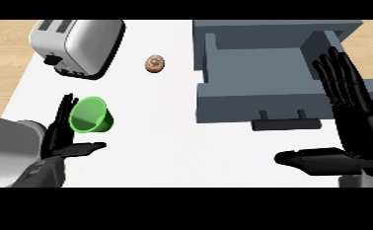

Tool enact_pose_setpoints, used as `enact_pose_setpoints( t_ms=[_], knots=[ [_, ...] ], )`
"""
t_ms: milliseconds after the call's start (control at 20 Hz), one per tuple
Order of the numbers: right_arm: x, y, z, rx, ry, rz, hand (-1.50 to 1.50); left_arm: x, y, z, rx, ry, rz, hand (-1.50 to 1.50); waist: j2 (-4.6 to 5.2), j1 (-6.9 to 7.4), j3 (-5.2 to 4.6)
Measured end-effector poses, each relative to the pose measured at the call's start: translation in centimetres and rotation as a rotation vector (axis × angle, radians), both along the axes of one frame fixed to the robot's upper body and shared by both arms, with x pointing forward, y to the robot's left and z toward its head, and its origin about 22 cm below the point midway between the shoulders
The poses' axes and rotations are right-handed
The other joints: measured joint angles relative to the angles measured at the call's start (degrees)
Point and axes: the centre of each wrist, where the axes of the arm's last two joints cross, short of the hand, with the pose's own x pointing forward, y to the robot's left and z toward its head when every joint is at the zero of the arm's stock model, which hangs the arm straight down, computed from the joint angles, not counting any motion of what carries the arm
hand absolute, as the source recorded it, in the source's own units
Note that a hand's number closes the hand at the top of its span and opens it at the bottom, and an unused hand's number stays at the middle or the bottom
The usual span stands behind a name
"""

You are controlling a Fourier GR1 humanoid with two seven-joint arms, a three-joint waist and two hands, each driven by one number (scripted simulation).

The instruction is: Pick up the cup, place it into the drawer and close the drawer

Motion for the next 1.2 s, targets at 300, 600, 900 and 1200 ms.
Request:
enact_pose_setpoints(
  t_ms=[300,600,900,1200],
  knots=[
    [0.0,0.4,0.1,-0.001,0.0,-0.006,-1.5,0.7,-1.2,0.0,-0.053,-0.021,-0.038,-1.5,-0.01,0.02,-0.01],
    [0.4,0.0,-0.2,0.012,0.008,0.0,-1.5,2.0,-2.5,0.4,-0.125,-0.038,-0.098,1.5,0.04,-0.02,-0.01],
    [0.5,-0.2,-0.1,-0.002,0.018,0.002,-1.5,2.9,-3.8,0.6,-0.208,-0.054,-0.158,1.5,0.0,0.09,-0.01],
    [0.4,-0.2,-0.6,-0.007,0.015,-0.014,-1.5,3.2,-3.8,1.0,-0.212,-0.118,-0.144,1.5,-0.14,0.35,0.06]
  ],
)
